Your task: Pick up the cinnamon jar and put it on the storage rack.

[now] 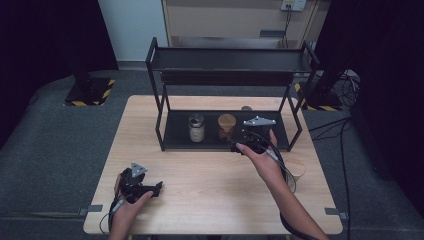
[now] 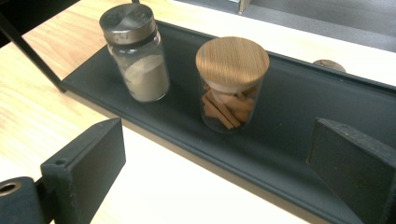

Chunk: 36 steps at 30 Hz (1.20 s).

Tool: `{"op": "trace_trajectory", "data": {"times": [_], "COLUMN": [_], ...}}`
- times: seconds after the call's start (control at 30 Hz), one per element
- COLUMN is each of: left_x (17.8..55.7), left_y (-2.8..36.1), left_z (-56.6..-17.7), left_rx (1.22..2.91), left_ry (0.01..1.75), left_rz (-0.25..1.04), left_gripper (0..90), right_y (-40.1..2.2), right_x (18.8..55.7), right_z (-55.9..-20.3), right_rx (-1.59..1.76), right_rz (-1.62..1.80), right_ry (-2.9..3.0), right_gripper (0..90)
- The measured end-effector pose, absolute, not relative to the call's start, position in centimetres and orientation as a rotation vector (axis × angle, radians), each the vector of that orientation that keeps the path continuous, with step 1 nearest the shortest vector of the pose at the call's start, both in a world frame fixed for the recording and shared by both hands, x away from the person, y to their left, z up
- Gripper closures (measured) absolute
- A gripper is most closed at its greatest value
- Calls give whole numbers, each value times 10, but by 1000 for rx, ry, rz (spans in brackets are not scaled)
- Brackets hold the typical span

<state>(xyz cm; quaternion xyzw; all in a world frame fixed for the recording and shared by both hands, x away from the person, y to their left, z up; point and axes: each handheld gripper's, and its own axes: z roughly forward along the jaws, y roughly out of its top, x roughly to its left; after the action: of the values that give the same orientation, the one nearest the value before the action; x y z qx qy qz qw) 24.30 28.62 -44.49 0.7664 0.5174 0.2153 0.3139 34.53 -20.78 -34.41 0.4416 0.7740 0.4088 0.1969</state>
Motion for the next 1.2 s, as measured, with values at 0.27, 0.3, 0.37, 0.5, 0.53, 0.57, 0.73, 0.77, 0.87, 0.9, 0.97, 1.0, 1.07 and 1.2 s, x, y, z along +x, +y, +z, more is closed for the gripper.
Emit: {"op": "trace_trajectory", "data": {"times": [0.27, 0.3, 0.37, 0.5, 0.53, 0.57, 0.73, 0.77, 0.87, 0.9, 0.97, 1.0, 1.07, 1.2], "left_x": [243, 243, 243, 242, 242, 242, 242, 242, 242, 242, 242, 242, 242, 242], "left_y": [286, 286, 286, 286, 286, 286, 285, 286, 286, 286, 286, 286, 286, 286], "left_z": [-445, -445, -445, -445, -445, -445, -445, -445, -445, -445, -445, -445, -445, -445], "left_rx": [2021, 2020, 2020, 2019, 2019, 2019, 2019, 2019, 2019, 2019, 2019, 2019, 2019, 2019], "left_ry": [1364, 1364, 1365, 1366, 1366, 1366, 1366, 1366, 1366, 1366, 1366, 1366, 1366, 1366], "left_rz": [570, 570, 570, 571, 571, 571, 572, 572, 571, 572, 571, 571, 572, 571], "left_gripper": [0, 0, 0, 0, 0, 0, 0, 0, 0, 0, 0, 0, 0, 0], "right_y": [-223, -225, -229, -236, -238, -240, -251, -253, -258, -259, -262, -263, -265, -270], "right_x": [326, 323, 318, 310, 308, 306, 299, 297, 294, 294, 293, 293, 292, 289], "right_z": [-345, -345, -346, -347, -348, -348, -347, -347, -346, -346, -347, -347, -347, -347], "right_rx": [1246, 1249, 1251, 1252, 1251, 1253, 1260, 1262, 1263, 1264, 1269, 1269, 1273, 1273], "right_rz": [1149, 1152, 1152, 1153, 1153, 1152, 1150, 1147, 1144, 1142, 1139, 1137, 1139, 1139], "right_ry": [2157, 2154, 2152, 2147, 2143, 2140, 2130, 2129, 2127, 2126, 2126, 2127, 2125, 2125], "right_gripper": [46, 46, 45, 45, 45, 45, 44, 44, 44, 44, 44, 44, 44, 43]}}
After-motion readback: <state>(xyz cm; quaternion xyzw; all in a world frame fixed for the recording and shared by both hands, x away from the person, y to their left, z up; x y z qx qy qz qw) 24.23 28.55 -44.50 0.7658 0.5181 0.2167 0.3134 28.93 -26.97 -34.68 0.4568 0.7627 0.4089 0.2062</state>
